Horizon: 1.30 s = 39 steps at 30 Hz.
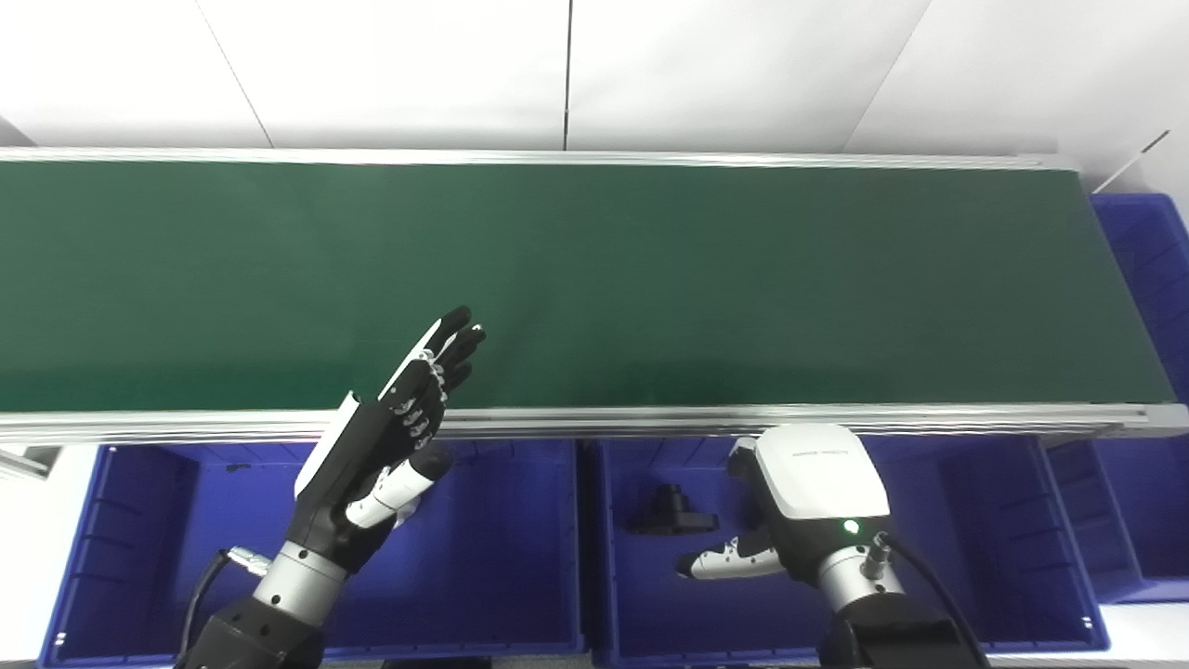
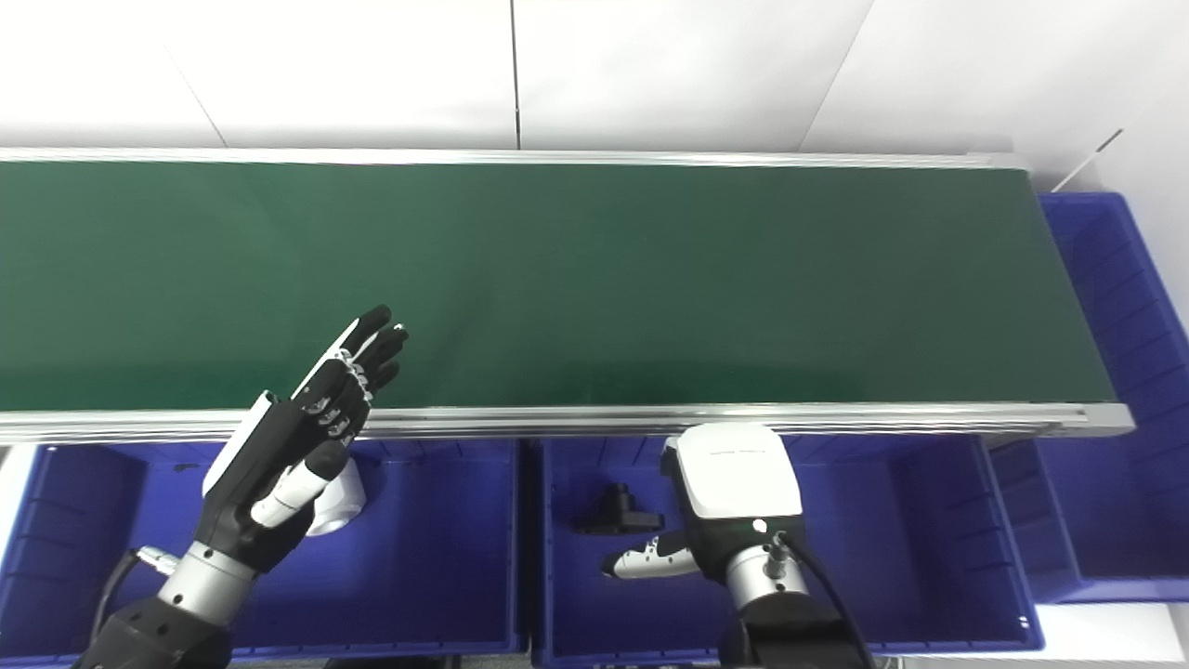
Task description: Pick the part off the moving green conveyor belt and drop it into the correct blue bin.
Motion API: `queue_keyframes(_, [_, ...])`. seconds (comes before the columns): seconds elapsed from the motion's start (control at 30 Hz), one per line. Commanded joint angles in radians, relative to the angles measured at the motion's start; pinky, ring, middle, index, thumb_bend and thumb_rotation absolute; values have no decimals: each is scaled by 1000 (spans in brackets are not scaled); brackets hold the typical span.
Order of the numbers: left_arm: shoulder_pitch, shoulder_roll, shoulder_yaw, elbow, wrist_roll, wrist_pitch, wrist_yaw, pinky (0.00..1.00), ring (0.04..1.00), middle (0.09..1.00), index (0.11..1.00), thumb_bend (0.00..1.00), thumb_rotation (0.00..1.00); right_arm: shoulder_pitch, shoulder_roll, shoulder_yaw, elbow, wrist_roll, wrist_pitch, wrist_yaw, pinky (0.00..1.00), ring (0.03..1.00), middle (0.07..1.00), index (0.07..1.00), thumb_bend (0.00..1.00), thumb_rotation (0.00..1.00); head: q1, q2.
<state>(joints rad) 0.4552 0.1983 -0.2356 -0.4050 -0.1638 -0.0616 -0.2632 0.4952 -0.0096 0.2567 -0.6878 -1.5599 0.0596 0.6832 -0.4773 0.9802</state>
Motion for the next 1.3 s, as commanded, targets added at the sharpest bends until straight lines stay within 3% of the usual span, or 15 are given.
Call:
queue_keyframes(0.0, [9, -1, -2, -34, 9, -7, -2, 1000, 992, 959, 981, 759, 726, 30, 32, -8, -57, 137, 4, -90, 718, 669, 668, 652, 824, 540, 33, -1])
queue_keyframes(0.1, [11, -2, -10, -31, 24, -17, -4, 1000, 985, 960, 979, 757, 734, 69, 84, -24, -87, 372, 28, -163, 590, 608, 621, 614, 774, 563, 64, -2])
queue_keyframes(0.2, [16, -9, -21, -27, 39, -28, -2, 1000, 981, 959, 974, 733, 732, 108, 152, -35, -115, 651, 93, -164, 496, 579, 617, 606, 735, 606, 128, -3])
queue_keyframes(0.3, [23, -19, -32, -31, 43, -18, 1, 1000, 987, 961, 972, 719, 720, 137, 186, -46, -89, 872, 103, -187, 499, 574, 597, 590, 677, 672, 153, -6])
queue_keyframes(0.37, [28, -26, -38, -25, 50, -26, 2, 1000, 992, 961, 970, 715, 717, 156, 192, -52, -44, 990, 73, -216, 510, 580, 598, 596, 683, 731, 179, -14])
queue_keyframes(0.47, [32, -28, -46, -24, 57, -23, 1, 1000, 998, 964, 971, 706, 716, 170, 172, -46, 16, 1066, 2, -274, 537, 608, 624, 612, 712, 781, 195, -21])
queue_keyframes(0.53, [34, -26, -50, -20, 61, -23, -2, 1000, 1000, 966, 973, 694, 712, 169, 143, -38, 83, 1118, -86, -332, 567, 641, 653, 627, 717, 797, 203, -26])
queue_keyframes(0.63, [37, -26, -54, -13, 67, -26, -5, 1000, 1000, 969, 975, 694, 706, 150, 100, -28, 178, 1180, -209, -408, 651, 719, 729, 693, 719, 838, 220, -37])
queue_keyframes(0.7, [39, -27, -56, -9, 78, -26, -1, 1000, 993, 964, 967, 709, 707, 133, 79, -22, 228, 1205, -262, -442, 741, 789, 795, 749, 761, 920, 227, -43])
queue_keyframes(0.93, [45, -34, -64, 13, 117, -47, 4, 1000, 983, 961, 953, 723, 713, 103, 19, 17, 306, 1222, -313, -506, 874, 914, 919, 826, 858, 999, 256, -73])
queue_keyframes(1.27, [60, -31, -79, 57, 184, -98, 4, 973, 968, 952, 937, 744, 705, 92, -23, 38, 382, 1213, -411, -590, 932, 969, 971, 895, 876, 1000, 298, -126])
